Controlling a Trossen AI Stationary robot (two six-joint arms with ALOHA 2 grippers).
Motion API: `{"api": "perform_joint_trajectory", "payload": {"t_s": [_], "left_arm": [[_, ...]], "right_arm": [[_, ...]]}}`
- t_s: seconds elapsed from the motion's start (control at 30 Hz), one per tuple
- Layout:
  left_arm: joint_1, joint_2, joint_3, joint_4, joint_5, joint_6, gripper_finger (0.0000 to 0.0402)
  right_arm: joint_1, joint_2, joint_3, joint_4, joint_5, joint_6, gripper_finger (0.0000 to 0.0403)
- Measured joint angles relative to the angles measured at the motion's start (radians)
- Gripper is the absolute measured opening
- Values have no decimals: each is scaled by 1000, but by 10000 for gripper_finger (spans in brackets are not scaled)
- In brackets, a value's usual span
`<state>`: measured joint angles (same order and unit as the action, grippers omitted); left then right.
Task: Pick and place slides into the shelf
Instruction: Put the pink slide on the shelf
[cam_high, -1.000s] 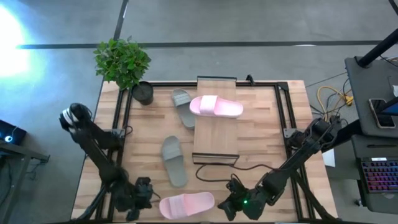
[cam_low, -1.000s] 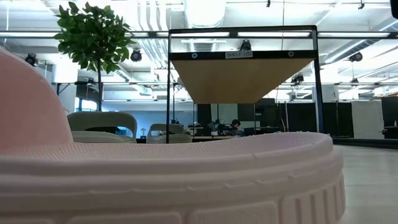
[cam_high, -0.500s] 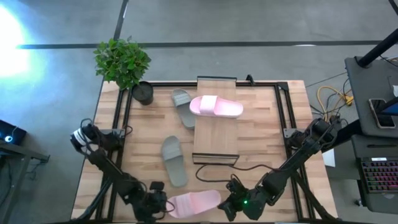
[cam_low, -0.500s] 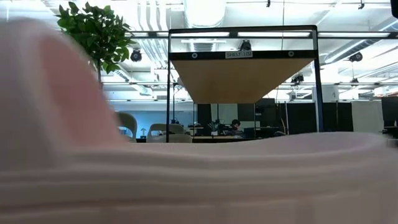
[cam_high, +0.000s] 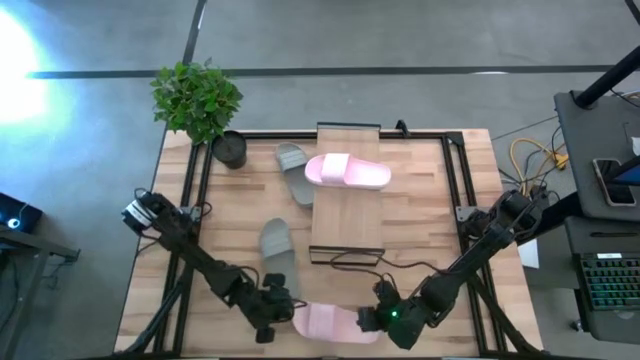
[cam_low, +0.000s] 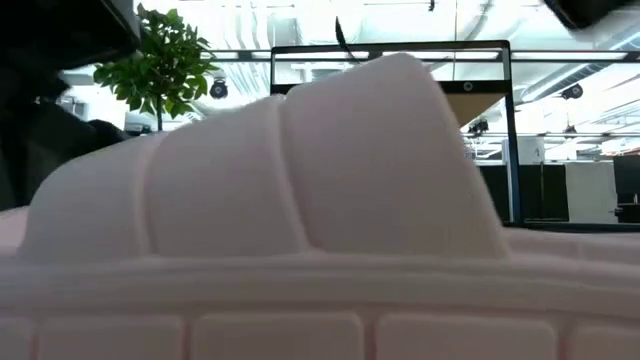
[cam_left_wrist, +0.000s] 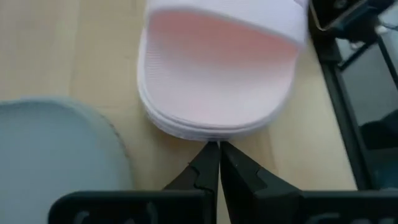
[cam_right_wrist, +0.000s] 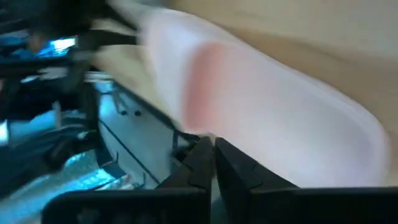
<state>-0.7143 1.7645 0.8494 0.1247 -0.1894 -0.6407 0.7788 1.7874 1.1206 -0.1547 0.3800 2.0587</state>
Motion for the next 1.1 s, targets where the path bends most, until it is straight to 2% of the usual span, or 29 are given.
{"api": "perform_joint_trajectory", "payload": {"t_s": [0.07, 0.1, 0.23, 0.3, 0.43, 0.53, 0.7, 0.83, 0.97, 1.1], "left_arm": [[-18, 0, 0, -1, 5, 1, 0], [-24, 0, -1, -1, 6, 1, 0], [-35, -1, -5, -4, 6, 14, 0], [-34, -1, -5, -1, -3, 25, 0], [-8, -1, -5, 4, -38, 37, 0], [21, 0, -5, 54, -47, 91, 0], [69, 0, -5, 86, -44, 130, 0], [81, 0, -3, 128, 2, 158, 0], [77, 0, -1, 160, 43, 178, 0], [72, 0, -1, 155, 57, 176, 0]], "right_arm": [[0, 1, -38, 24, -63, 61, 36], [1, 2, -50, 36, -62, 81, 47], [14, 2, -56, 83, 88, 81, 102], [8, 2, -42, 74, 114, 40, 133], [-9, 8, -14, 59, 78, -25, 188], [-14, 41, 16, 55, 56, -44, 214], [-15, 147, 97, 55, 39, -35, 230], [-16, 224, 169, 57, 41, -5, 231], [-20, 289, 231, 54, 93, 22, 231], [-25, 307, 288, 56, 194, 25, 231]]}}
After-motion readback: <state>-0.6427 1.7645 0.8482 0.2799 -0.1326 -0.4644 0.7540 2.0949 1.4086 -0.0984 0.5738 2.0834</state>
